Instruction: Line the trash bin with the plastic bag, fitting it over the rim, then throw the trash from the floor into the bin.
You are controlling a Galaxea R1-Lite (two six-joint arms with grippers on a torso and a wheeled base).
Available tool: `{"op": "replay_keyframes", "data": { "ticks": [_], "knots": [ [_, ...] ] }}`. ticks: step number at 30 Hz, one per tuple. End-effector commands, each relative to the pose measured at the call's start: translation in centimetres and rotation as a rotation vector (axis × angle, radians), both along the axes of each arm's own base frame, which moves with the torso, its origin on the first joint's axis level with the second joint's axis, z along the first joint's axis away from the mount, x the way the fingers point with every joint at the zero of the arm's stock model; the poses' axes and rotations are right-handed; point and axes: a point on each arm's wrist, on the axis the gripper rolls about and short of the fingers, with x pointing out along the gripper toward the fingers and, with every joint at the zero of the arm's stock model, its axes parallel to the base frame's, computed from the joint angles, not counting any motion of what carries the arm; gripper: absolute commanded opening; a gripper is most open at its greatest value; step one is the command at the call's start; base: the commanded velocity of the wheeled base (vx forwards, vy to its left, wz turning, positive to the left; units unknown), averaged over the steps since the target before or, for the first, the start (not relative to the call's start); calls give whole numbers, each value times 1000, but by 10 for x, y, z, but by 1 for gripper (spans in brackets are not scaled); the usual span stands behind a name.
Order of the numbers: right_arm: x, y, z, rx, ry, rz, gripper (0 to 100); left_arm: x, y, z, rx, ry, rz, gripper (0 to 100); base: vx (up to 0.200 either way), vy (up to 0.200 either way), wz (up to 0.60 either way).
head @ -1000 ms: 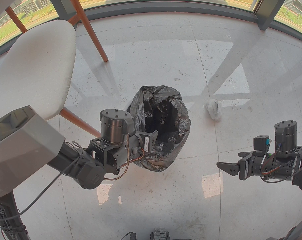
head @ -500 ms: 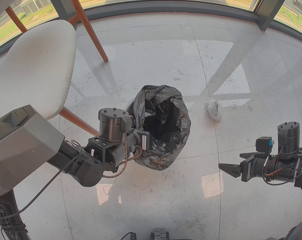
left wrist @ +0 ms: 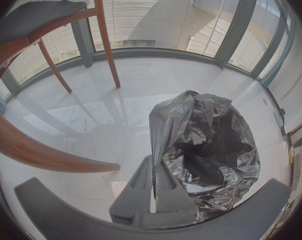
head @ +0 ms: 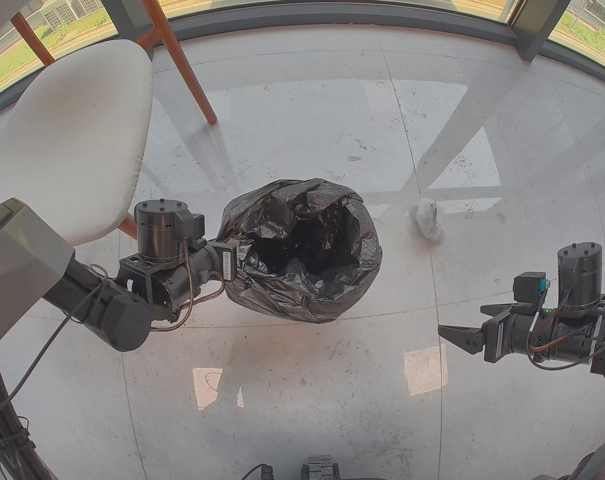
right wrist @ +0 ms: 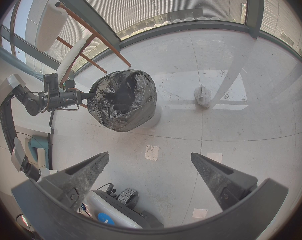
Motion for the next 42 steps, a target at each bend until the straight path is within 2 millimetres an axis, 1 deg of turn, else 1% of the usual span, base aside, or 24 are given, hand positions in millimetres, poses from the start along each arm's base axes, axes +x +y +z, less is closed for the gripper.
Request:
{"op": "replay_keyframes", "data": {
  "ticks": [1,8,9,15,18,19,23,27,29,36,42],
  "knots": [
    [0,1,0,1,0,3,100,-5,7,7,-6,-12,13,0,0,0,0],
    [-1,0,0,1,-2,2,100,-5,8,5,0,-5,14,0,0,0,0],
    [-1,0,0,1,0,3,100,-6,9,4,3,-1,15,100,0,0,0],
    [0,0,1,3,-5,3,100,-7,10,5,4,0,16,100,0,0,0],
    [0,0,1,3,-5,3,100,-11,12,10,0,-10,16,100,0,0,0],
    [0,0,1,3,-5,2,100,-15,13,8,5,1,15,100,0,0,0],
    [-2,-1,3,5,-12,0,100,-18,24,-2,35,36,30,100,0,0,0],
    [-3,-1,2,4,-9,2,100,-9,40,-3,53,31,42,100,0,0,0],
    [-4,-2,2,3,-8,0,100,-6,40,-2,50,24,44,100,0,0,0],
    [-5,-2,3,5,-12,0,100,-2,38,-8,53,36,42,100,0,0,0],
    [-5,-2,3,6,-13,0,100,8,35,-14,54,40,36,100,0,0,0]
  ]
}}
